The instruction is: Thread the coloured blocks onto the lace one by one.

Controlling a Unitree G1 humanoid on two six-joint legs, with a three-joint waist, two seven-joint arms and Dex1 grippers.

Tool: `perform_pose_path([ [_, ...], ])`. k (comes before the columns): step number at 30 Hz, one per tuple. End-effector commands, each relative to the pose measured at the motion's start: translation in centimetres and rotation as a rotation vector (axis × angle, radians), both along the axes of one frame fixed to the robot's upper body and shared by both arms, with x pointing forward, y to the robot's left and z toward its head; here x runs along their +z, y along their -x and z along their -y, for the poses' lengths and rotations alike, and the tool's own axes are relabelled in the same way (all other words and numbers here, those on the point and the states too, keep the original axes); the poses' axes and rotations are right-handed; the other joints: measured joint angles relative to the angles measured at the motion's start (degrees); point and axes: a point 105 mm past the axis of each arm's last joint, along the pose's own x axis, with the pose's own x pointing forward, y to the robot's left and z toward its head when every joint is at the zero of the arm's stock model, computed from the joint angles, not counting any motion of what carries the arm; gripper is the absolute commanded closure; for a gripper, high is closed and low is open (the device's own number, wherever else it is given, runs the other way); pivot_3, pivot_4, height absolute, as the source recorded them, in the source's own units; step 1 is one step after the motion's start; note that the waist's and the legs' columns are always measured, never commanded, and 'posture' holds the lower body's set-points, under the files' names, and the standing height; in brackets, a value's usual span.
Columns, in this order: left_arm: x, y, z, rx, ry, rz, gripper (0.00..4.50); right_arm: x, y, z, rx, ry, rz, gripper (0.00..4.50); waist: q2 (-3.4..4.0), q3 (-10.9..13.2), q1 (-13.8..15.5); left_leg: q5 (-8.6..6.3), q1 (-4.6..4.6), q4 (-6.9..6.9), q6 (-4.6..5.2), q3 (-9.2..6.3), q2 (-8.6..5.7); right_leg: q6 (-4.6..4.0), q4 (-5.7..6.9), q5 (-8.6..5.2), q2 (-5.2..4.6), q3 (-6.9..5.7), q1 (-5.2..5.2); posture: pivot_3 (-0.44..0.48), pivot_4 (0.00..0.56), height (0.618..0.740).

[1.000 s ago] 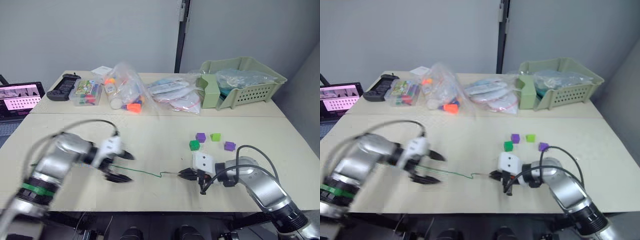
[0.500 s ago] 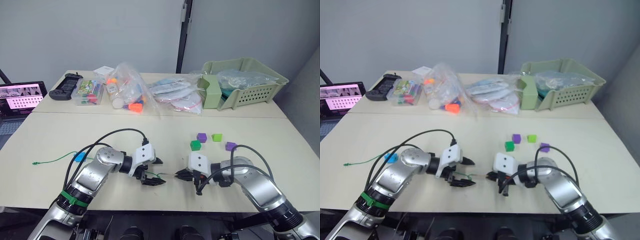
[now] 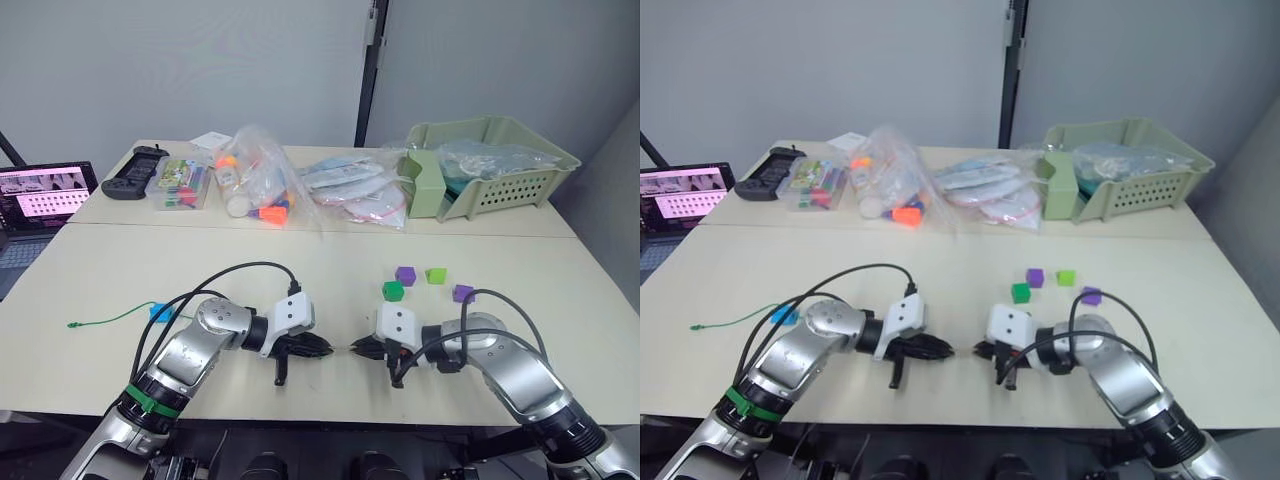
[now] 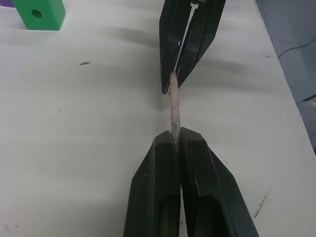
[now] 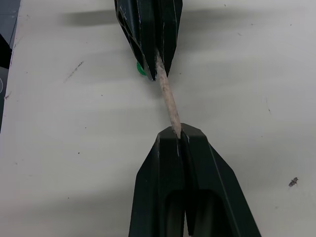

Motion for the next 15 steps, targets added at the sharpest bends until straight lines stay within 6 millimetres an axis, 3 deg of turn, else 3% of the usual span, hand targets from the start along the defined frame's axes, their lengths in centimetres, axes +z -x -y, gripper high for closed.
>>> perform_pose_path([
  [1,1.0,-0.2,0.2,0.001,0.027,0.043,4.47,1.0,0.3,-0.6,0.033,-0.017,0.033,4.50,0.00,0.0,0.0,0.00,0.00,0.00,0.00,0.00,-0.01,0.00,0.00,0.00,-0.01,0.00,0.00,0.000,0.150,0.740],
  [6,1.3,-0.4,0.3,0.001,0.038,0.037,4.47,0.6,1.0,-0.7,0.057,-0.009,0.003,4.50,0.00,0.0,0.0,0.00,0.00,0.00,0.00,0.00,0.00,0.00,-0.01,0.00,0.00,0.00,0.00,0.000,0.150,0.740],
  [13,1.3,-0.8,-0.2,-0.004,-0.020,0.056,4.50,1.5,1.5,-0.1,-0.056,-0.085,-0.031,2.17,0.00,0.0,0.1,0.00,-0.02,0.00,0.00,-0.01,-0.01,0.00,-0.01,0.00,-0.01,0.00,0.00,0.000,0.150,0.740],
  [15,1.5,-0.6,-0.2,-0.024,-0.028,0.065,4.50,2.1,1.0,3.2,-0.329,-0.184,-0.022,1.50,0.00,0.0,0.5,0.00,-0.06,0.00,0.00,-0.05,-0.01,0.00,-0.03,0.00,0.00,-0.03,0.00,0.000,0.150,0.740],
])
